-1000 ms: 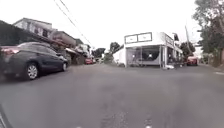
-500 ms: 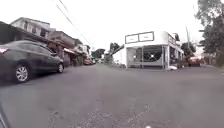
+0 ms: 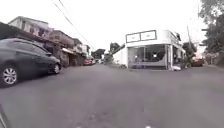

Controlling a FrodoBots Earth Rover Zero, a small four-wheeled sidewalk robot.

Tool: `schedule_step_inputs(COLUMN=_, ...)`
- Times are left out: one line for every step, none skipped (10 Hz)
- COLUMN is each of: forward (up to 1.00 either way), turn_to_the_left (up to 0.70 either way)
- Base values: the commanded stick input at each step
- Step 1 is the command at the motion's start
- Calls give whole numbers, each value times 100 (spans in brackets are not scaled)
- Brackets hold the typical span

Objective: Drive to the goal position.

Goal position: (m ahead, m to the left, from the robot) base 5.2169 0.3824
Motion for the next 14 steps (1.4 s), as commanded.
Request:
schedule_step_inputs(forward=100, turn_to_the_left=0)
schedule_step_inputs(forward=100, turn_to_the_left=0)
schedule_step_inputs(forward=100, turn_to_the_left=0)
schedule_step_inputs(forward=100, turn_to_the_left=0)
schedule_step_inputs(forward=100, turn_to_the_left=0)
schedule_step_inputs(forward=100, turn_to_the_left=0)
schedule_step_inputs(forward=100, turn_to_the_left=0)
schedule_step_inputs(forward=100, turn_to_the_left=0)
schedule_step_inputs(forward=100, turn_to_the_left=0)
schedule_step_inputs(forward=100, turn_to_the_left=0)
schedule_step_inputs(forward=100, turn_to_the_left=0)
schedule_step_inputs(forward=100, turn_to_the_left=0)
schedule_step_inputs(forward=100, turn_to_the_left=0)
schedule_step_inputs(forward=100, turn_to_the_left=0)
